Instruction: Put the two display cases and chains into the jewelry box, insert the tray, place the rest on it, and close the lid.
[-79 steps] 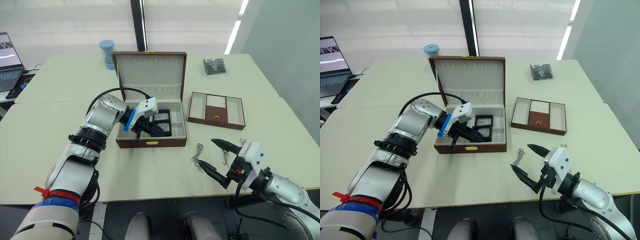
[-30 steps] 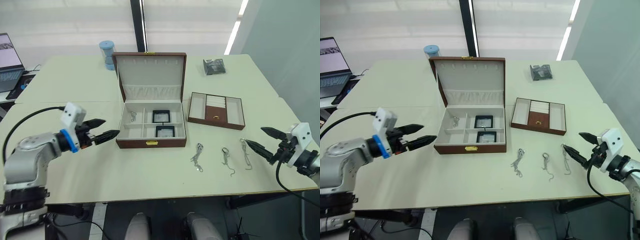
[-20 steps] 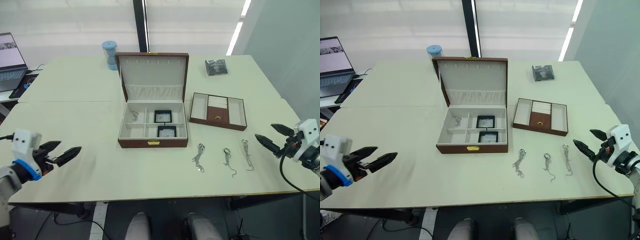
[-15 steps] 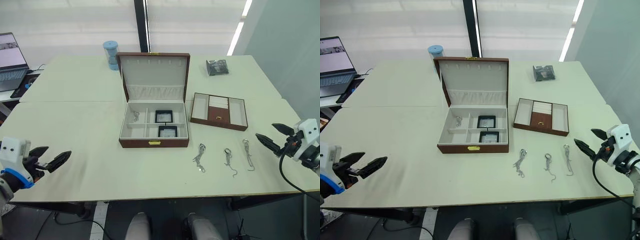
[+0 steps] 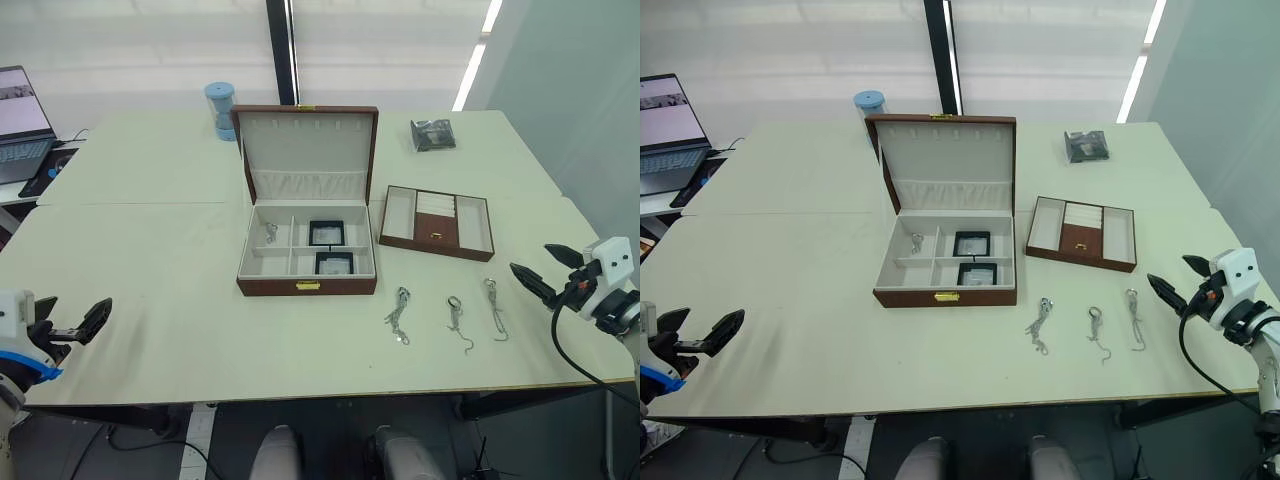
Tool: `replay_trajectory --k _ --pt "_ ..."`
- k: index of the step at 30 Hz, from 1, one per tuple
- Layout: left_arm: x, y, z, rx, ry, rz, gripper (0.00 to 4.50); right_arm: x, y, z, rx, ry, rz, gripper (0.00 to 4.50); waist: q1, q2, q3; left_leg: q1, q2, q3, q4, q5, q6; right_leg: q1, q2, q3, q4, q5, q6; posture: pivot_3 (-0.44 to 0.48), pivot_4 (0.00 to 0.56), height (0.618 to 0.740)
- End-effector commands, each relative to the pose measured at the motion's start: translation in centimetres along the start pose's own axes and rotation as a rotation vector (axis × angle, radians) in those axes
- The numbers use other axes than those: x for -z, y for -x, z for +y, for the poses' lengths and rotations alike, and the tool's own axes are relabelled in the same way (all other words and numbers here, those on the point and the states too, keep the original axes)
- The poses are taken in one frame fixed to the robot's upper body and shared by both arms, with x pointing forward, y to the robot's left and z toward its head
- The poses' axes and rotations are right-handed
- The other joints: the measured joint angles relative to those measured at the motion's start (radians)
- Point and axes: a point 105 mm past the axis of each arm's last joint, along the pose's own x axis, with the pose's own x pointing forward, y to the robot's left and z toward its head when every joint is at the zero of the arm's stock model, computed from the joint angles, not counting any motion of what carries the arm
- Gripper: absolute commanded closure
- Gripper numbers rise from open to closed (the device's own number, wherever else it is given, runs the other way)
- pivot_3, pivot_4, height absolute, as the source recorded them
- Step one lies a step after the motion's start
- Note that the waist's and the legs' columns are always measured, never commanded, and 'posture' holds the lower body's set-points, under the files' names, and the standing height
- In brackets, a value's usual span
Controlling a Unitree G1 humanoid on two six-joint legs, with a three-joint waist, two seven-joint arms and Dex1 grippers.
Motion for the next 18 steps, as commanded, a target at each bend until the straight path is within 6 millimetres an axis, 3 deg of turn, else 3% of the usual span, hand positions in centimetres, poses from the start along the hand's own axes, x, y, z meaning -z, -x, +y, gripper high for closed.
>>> replay_trajectory --k 1,11,18 --pt "-1.4 0.1 -0.3 0.003 -0.024 -0.058 0.05 -1.2 0.1 -0.2 0.006 0.022 -0.04 0.0 0.0 0.0 0.0 0.0 0.0 0.0 0.0 0.0 0.0 0.0 0.0 0.0 0.0 0.0 0.0 0.0 0.15 0.74" --pt "-1.5 0.0 -1.9 0.053 -0.022 -0.083 0.05 -1.5 0.0 0.6 -0.001 0.004 -0.07 0.0 0.0 0.0 0.0 0.0 0.0 0.0 0.0 0.0 0.0 0.0 0.0 0.0 0.0 0.0 0.0 0.0 0.15 0.74" --pt "-2.3 0.1 -5.8 0.249 -0.099 -0.133 0.05 -2.9 -0.3 2.7 -0.009 -0.023 -0.152 0.0 0.0 0.0 0.0 0.0 0.0 0.0 0.0 0.0 0.0 0.0 0.0 0.0 0.0 0.0 0.0 0.0 0.15 0.74"
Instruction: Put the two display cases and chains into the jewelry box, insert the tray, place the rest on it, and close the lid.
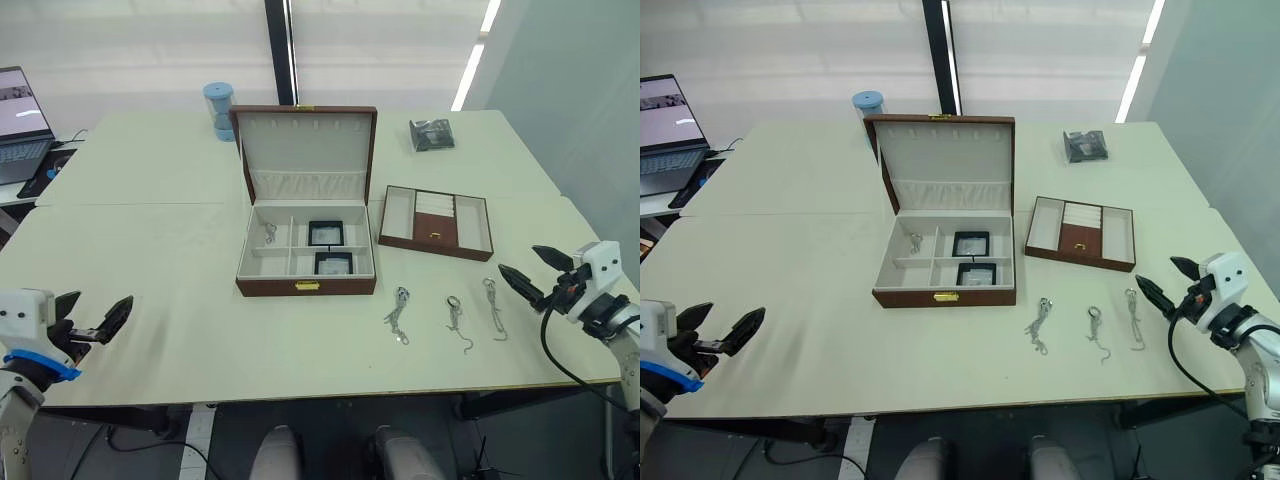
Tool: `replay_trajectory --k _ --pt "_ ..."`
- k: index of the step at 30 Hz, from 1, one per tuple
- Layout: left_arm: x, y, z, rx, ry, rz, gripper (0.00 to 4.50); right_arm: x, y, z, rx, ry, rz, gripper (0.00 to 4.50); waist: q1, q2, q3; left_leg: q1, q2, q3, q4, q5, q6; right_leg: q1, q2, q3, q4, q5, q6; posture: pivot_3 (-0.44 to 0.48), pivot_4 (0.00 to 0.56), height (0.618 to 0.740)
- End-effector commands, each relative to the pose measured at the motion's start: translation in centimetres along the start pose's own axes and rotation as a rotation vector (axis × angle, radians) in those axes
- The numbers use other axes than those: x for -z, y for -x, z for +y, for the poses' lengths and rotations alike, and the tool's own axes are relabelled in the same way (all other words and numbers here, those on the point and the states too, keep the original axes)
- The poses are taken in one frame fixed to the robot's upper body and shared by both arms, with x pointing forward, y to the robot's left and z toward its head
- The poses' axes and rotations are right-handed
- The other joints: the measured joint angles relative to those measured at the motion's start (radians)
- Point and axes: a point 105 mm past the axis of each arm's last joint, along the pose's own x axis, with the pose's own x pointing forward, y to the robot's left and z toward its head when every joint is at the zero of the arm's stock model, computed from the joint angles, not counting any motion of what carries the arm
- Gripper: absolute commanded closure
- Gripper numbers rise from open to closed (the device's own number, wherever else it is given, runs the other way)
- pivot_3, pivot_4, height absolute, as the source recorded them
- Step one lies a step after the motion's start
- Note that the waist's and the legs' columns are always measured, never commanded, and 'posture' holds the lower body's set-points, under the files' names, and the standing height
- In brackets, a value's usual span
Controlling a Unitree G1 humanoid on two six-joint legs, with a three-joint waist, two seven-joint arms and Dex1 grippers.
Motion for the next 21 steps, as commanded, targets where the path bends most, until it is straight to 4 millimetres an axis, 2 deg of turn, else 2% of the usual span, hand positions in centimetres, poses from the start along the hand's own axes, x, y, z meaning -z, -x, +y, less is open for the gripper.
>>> replay_trajectory --k 1,5,7,9,12,15,21 --pt "-1.8 -0.3 -2.7 0.133 -0.069 -0.071 0.05 -2.3 0.2 0.4 0.018 0.022 -0.086 0.0 0.0 0.0 0.0 0.0 0.0 0.0 0.0 0.0 0.0 0.0 0.0 0.0 0.0 0.0 0.0 0.0 0.15 0.74" --pt "-2.2 -1.0 -6.8 0.312 -0.1 -0.102 0.05 -2.0 0.1 2.2 0.013 0.066 -0.09 0.0 0.002 0.0 0.0 0.0 0.0 0.0 0.0 0.0 0.0 0.0 0.0 0.0 0.0 0.0 0.0 0.0 0.15 0.74" --pt "-2.2 -1.3 -8.2 0.374 -0.107 -0.118 0.05 -1.9 0.2 2.3 0.046 0.046 -0.105 0.0 0.001 0.0 0.0 0.0 0.0 0.0 0.0 0.0 0.0 0.0 0.0 0.0 0.0 0.0 0.0 0.0 0.15 0.74" --pt "-2.0 -1.3 -10.5 0.489 -0.128 -0.115 0.05 -1.7 0.2 3.1 0.047 0.044 -0.109 0.0 0.001 0.0 0.0 0.0 0.0 0.0 0.0 0.0 0.0 0.0 0.0 0.0 0.0 0.0 0.0 0.0 0.15 0.74" --pt "-1.9 -1.1 -12.0 0.573 -0.143 -0.118 0.05 -1.6 0.4 3.8 0.055 0.026 -0.108 0.0 0.0 0.0 0.0 0.0 0.0 0.0 0.0 0.0 0.0 0.0 0.001 0.0 0.0 0.0 0.0 0.0 0.15 0.74" --pt "-1.9 -1.0 -14.9 0.729 -0.181 -0.139 0.05 -0.2 1.0 4.2 0.116 0.055 -0.055 0.0 0.0 0.001 -0.001 0.001 0.0 0.0 0.0 0.0 0.0 0.0 0.001 0.0 0.0 0.0 0.0 0.0 0.15 0.74" --pt "-2.1 -0.6 -18.1 0.904 -0.224 -0.183 0.05 2.6 1.5 4.3 0.231 0.035 0.06 0.0 -0.001 0.001 -0.001 0.001 0.0 0.002 -0.001 0.0 0.0 0.0 0.001 0.001 -0.001 0.0 0.0 0.0 0.15 0.74"
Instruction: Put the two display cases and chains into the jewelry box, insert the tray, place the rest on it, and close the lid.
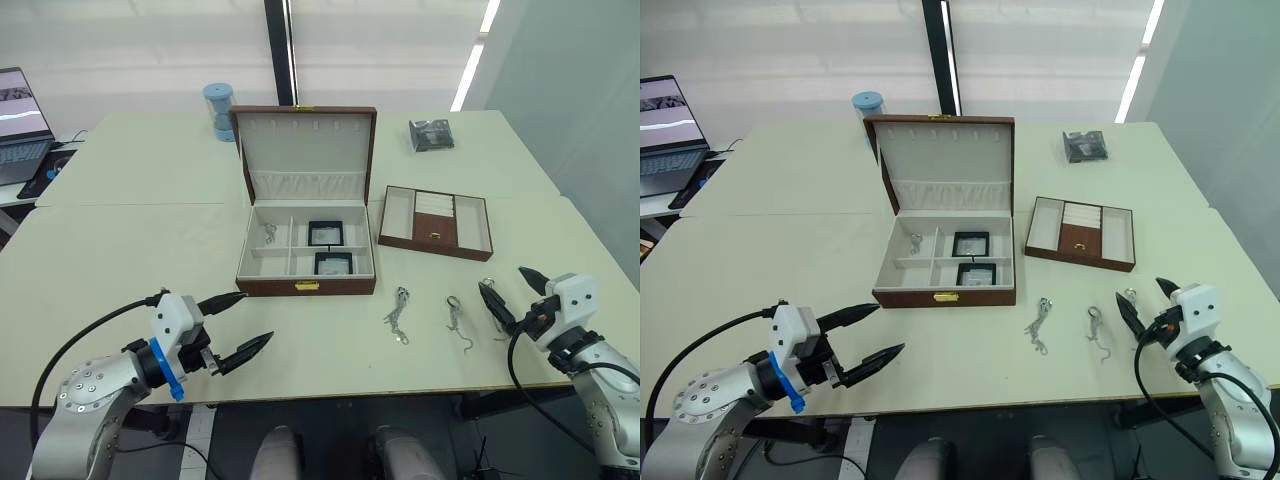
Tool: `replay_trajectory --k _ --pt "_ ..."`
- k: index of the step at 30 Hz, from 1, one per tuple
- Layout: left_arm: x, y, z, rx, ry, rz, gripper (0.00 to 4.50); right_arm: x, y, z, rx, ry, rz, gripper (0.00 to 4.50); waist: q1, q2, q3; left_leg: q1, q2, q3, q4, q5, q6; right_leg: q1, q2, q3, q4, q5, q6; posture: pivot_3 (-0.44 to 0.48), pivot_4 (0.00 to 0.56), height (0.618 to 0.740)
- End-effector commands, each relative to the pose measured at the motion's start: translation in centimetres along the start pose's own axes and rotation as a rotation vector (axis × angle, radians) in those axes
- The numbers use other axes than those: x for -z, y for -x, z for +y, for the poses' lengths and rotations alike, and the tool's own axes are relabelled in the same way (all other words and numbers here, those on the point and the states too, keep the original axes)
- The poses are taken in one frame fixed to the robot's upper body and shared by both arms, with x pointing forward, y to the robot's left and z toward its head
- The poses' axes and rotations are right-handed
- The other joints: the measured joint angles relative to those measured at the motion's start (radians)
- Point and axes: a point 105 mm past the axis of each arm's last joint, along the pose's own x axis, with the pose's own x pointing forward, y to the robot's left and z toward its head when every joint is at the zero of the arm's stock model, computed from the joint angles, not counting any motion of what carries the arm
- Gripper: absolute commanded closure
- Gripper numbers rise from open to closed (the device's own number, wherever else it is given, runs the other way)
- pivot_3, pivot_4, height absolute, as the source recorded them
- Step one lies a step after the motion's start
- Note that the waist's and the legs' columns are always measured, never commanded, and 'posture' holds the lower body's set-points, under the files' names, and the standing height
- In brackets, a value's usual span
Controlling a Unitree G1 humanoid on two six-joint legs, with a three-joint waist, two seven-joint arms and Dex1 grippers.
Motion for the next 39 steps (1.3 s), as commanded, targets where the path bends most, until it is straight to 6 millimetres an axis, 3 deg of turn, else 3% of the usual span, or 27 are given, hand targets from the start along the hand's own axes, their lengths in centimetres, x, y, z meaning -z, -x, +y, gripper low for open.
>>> replay_trajectory --k 1,14,21,24,29,39 --pt "-1.2 -0.8 -1.3 0.094 -0.07 -0.035 0.05 0.0 0.2 0.1 0.046 0.027 0.019 0.0 -0.001 0.0 0.0 0.0 0.0 0.0 0.0 0.0 0.0 0.0 0.0 0.0 0.0 0.0 0.0 0.0 0.15 0.74" --pt "-1.4 -1.9 -3.4 0.241 -0.099 -0.096 0.05 2.5 -0.4 1.0 0.138 -0.086 0.173 0.0 -0.001 0.001 -0.001 0.0 0.0 0.0 0.0 0.0 0.0 0.0 0.002 0.001 0.0 0.0 0.0 0.0 0.15 0.74" --pt "-0.8 -1.9 -3.1 0.237 -0.106 -0.095 0.05 3.8 -0.5 1.1 0.155 -0.104 0.257 0.0 -0.001 0.0 -0.002 0.0 0.0 0.0 0.0 0.0 0.0 0.0 0.003 0.001 0.0 0.0 0.0 0.0 0.15 0.74" --pt "-0.9 -1.9 -2.8 0.226 -0.113 -0.105 0.0 3.8 -0.5 1.4 0.139 -0.113 0.273 0.54 -0.001 0.0 -0.002 0.001 0.001 0.0 0.0 0.0 0.0 0.0 0.004 0.0 0.0 0.0 0.0 0.0 0.15 0.74" --pt "-0.7 -2.0 -2.9 0.224 -0.109 -0.108 0.0 4.8 -0.3 1.5 0.145 -0.097 0.317 2.08 -0.001 -0.001 -0.004 0.001 0.001 0.0 0.0 0.0 0.0 0.0 0.004 0.0 -0.001 0.0 0.0 0.0 0.15 0.74" --pt "-0.5 -2.1 -2.5 0.217 -0.123 -0.115 0.0 4.6 -0.4 1.2 0.178 -0.149 0.306 4.07 0.0 -0.003 -0.006 0.001 0.001 0.0 0.0 0.0 0.0 0.001 0.004 0.0 -0.001 0.0 0.0 0.0 0.15 0.74"
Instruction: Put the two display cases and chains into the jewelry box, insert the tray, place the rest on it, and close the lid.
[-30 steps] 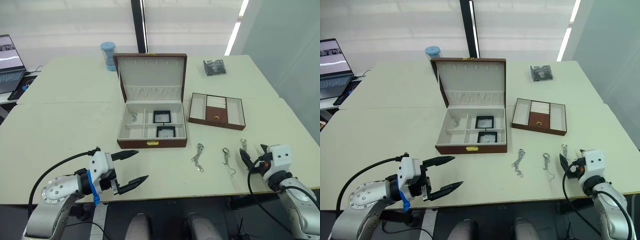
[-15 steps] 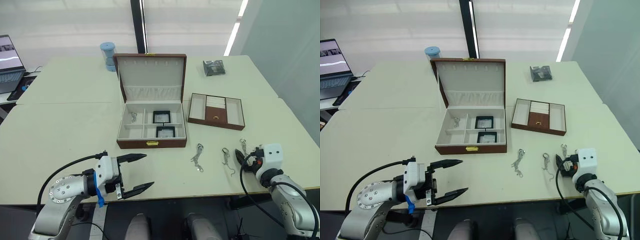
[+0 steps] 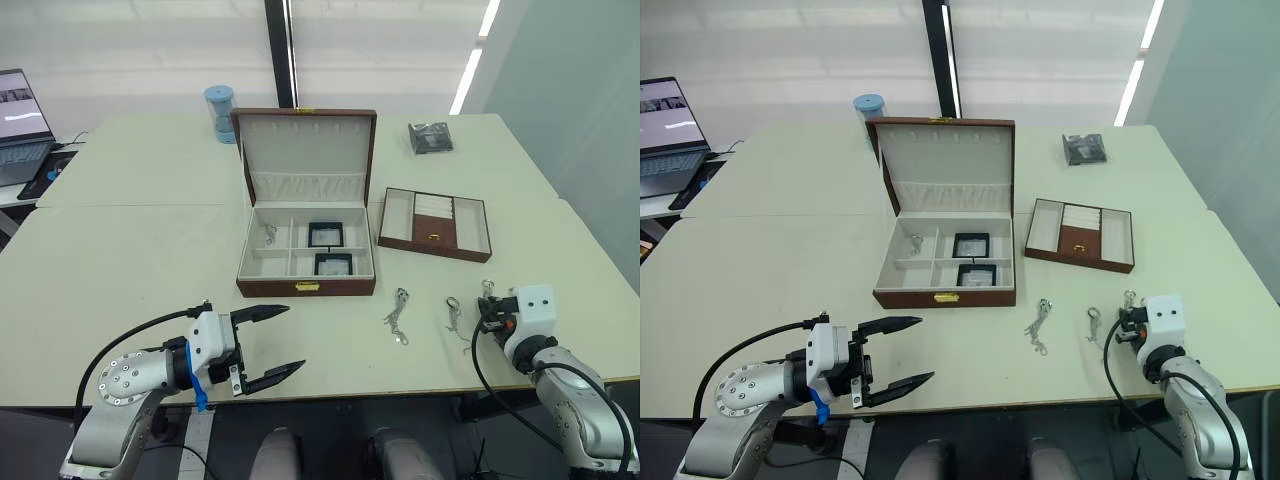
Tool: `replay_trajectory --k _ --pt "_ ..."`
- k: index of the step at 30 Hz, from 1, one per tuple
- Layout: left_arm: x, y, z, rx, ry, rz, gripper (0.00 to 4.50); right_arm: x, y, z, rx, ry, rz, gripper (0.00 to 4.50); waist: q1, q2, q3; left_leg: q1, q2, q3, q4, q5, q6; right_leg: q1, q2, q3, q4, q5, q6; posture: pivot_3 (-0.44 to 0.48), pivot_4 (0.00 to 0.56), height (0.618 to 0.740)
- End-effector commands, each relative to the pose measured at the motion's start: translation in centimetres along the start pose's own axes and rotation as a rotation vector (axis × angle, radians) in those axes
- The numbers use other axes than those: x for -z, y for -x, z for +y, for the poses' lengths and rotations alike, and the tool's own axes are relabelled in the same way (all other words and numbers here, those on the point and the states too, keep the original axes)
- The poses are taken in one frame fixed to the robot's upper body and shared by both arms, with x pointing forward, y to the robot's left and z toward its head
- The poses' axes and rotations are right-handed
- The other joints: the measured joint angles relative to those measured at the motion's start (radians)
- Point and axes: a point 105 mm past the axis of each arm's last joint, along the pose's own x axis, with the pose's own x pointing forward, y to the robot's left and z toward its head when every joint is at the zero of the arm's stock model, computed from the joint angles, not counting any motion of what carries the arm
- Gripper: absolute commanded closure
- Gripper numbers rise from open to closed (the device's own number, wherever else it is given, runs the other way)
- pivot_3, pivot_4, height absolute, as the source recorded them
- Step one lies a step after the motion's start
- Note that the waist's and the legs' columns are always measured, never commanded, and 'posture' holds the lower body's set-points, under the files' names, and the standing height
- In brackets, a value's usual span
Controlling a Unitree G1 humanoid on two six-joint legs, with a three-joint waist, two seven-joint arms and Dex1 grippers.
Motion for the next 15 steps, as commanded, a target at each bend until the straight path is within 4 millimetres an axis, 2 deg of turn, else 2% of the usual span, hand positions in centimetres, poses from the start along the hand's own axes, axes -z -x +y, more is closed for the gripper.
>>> replay_trajectory --k 1,2,7,15 --pt "-0.4 -0.3 0.0 0.005 -0.02 -0.022 0.0 1.4 0.1 -0.8 0.036 -0.037 0.061 4.33 0.0 0.0 0.0 0.0 0.0 0.0 0.0 0.0 0.0 0.0 0.0 0.0 0.0 0.0 0.0 0.0 0.15 0.74" --pt "-0.3 -0.4 0.0 0.005 -0.02 -0.024 0.0 1.3 0.1 -0.8 0.034 -0.035 0.056 4.48 0.0 0.0 0.0 0.0 0.0 0.0 0.0 0.0 0.0 0.0 0.0 0.0 0.0 0.0 0.0 0.0 0.15 0.74" --pt "-0.3 -0.7 0.2 0.0 -0.019 -0.035 0.0 0.6 0.3 -0.9 0.031 -0.045 0.014 4.48 0.0 0.0 0.0 0.0 0.0 0.0 0.0 0.0 0.0 0.0 0.0 0.0 0.0 0.0 0.0 0.0 0.15 0.74" --pt "-0.1 -0.9 0.2 -0.011 -0.013 -0.042 0.0 -3.5 1.1 0.0 -0.047 -0.047 -0.195 4.48 0.0 0.003 0.002 0.0 0.0 0.0 0.0 0.0 0.0 -0.001 0.0 0.0 0.0 0.0 0.0 0.0 0.15 0.74"
